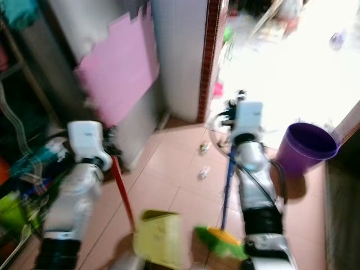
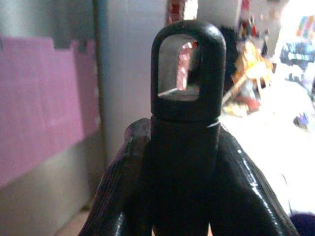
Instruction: Sweep floor
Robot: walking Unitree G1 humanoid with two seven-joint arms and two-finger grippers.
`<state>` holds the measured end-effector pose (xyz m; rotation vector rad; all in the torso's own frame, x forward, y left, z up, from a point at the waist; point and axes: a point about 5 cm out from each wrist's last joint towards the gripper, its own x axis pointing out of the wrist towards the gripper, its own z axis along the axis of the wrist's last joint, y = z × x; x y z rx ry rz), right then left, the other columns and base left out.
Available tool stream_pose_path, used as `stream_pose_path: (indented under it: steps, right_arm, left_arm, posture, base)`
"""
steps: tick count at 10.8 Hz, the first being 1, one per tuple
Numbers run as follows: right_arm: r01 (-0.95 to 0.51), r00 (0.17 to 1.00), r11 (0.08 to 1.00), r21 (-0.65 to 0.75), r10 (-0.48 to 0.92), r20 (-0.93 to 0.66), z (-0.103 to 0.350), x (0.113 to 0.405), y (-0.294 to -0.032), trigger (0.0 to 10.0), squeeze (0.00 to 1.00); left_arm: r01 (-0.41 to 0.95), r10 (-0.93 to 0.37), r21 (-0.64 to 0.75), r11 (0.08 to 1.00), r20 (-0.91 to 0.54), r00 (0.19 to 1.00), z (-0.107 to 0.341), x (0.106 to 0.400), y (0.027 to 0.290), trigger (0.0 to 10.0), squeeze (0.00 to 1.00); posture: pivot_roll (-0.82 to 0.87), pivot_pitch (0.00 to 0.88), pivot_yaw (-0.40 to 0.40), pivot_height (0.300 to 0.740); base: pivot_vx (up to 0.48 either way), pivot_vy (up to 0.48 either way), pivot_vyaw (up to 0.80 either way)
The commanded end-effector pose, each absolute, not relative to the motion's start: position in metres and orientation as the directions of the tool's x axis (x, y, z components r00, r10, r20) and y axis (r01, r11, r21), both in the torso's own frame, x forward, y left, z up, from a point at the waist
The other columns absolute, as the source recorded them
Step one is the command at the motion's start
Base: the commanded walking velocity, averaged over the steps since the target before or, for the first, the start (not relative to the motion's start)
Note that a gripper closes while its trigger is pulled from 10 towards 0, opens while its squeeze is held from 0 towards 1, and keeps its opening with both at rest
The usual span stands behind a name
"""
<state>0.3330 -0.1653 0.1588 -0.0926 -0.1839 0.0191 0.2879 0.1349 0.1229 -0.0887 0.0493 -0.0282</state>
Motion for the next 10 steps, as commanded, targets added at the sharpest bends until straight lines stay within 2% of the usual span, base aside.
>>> stream_pose_path:
  steps: [1,5,8,10]
  right_arm:
    - [-0.017,0.979,0.997,-0.079,0.033,0.201,0.1625,0.3319,-0.1627,10.0,0.0]
    - [-0.023,0.98,0.996,-0.085,0.039,0.195,0.1625,0.3335,-0.1621,10.0,0.0]
    - [-0.029,0.98,0.996,-0.089,0.046,0.195,0.1627,0.3336,-0.1614,10.0,0.0]
    - [-0.03,0.979,0.995,-0.095,0.049,0.2,0.1638,0.3345,-0.1605,10.0,0.0]
  left_arm:
    - [0.048,-0.048,-0.095,0.994,0.008,0.999,0.1348,0.2896,0.1326,10.0,0.0]
    - [0.053,-0.057,-0.128,0.99,-0.028,0.998,0.1303,0.2892,0.1297,10.0,0.0]
    - [0.073,-0.08,-0.136,0.988,-0.044,0.996,0.1278,0.2879,0.1267,10.0,0.0]
    - [0.079,-0.087,-0.135,0.988,-0.049,0.995,0.1277,0.2879,0.1257,10.0,0.0]
  posture:
    - [-0.08,0.0,0.061,0.74]
    - [-0.08,0.0,0.051,0.74]
    - [-0.08,0.0,0.048,0.74]
    - [-0.08,0.0,0.046,0.74]
  base:
    - [0.435,0.0,-0.8]
    - [0.303,0.361,-0.8]
    - [0.0,0.445,-0.8]
    - [0.0,0.458,-0.24]
